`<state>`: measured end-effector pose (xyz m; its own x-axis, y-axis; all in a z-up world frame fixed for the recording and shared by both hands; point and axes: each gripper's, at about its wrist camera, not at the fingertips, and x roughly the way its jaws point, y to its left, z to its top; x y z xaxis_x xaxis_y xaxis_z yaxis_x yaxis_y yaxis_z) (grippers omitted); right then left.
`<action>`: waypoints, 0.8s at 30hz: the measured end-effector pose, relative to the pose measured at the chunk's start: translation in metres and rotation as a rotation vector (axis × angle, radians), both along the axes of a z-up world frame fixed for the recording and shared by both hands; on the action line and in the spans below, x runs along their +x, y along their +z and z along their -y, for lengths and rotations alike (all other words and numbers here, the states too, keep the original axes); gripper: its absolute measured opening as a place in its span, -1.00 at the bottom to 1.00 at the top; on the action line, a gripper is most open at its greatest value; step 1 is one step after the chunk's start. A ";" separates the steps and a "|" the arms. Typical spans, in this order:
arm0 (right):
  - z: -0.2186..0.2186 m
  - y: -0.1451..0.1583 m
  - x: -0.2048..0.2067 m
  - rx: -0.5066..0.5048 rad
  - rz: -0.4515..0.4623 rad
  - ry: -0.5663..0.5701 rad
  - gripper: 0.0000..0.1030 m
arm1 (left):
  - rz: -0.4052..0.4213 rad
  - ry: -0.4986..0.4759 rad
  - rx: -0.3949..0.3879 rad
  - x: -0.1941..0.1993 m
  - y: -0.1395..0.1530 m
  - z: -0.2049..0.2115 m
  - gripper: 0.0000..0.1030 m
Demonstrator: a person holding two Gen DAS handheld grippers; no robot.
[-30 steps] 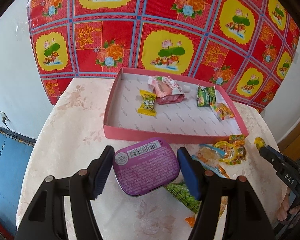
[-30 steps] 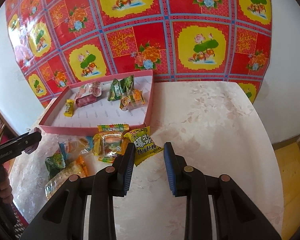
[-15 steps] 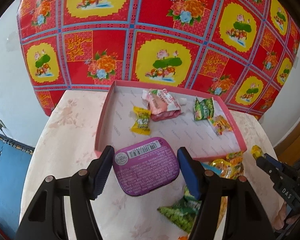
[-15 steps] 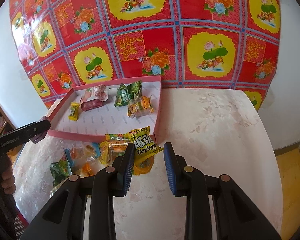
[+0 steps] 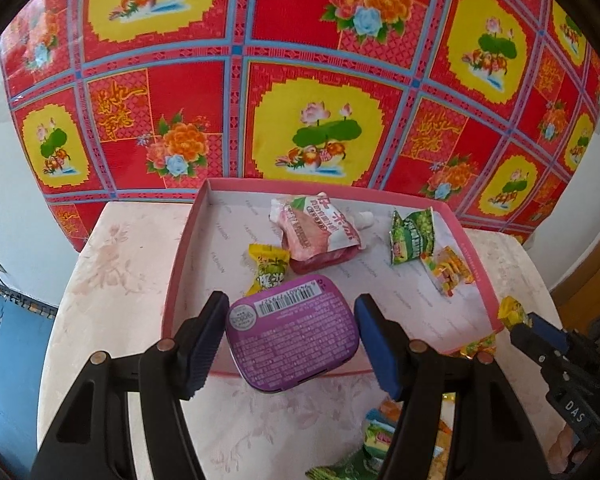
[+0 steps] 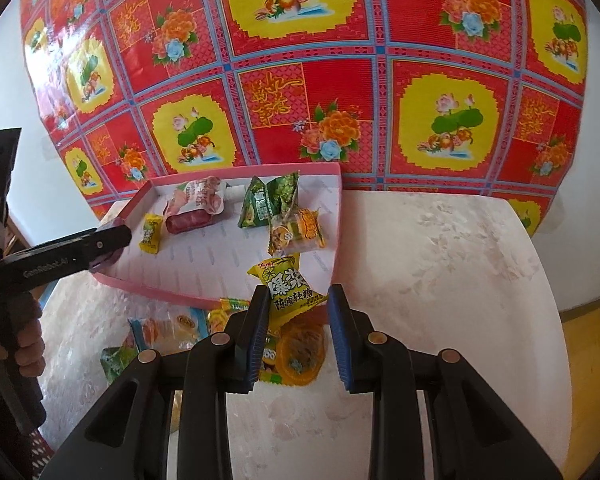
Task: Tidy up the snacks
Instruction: 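Carry the purple tin in the left tool while the right tool carries the yellow packet over the box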
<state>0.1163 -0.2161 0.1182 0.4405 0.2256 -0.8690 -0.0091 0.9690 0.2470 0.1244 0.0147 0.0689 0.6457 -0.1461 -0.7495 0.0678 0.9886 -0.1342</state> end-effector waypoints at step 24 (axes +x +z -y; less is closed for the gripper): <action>-0.018 -0.027 0.031 0.004 -0.036 0.029 -0.41 | -0.094 0.017 0.084 0.029 -0.042 -0.003 0.33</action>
<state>0.1475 -0.1983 0.0914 0.4018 0.2413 -0.8834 -0.0283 0.9675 0.2513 0.1536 0.0176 0.0272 0.5737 -0.0699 -0.8161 0.0418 0.9976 -0.0560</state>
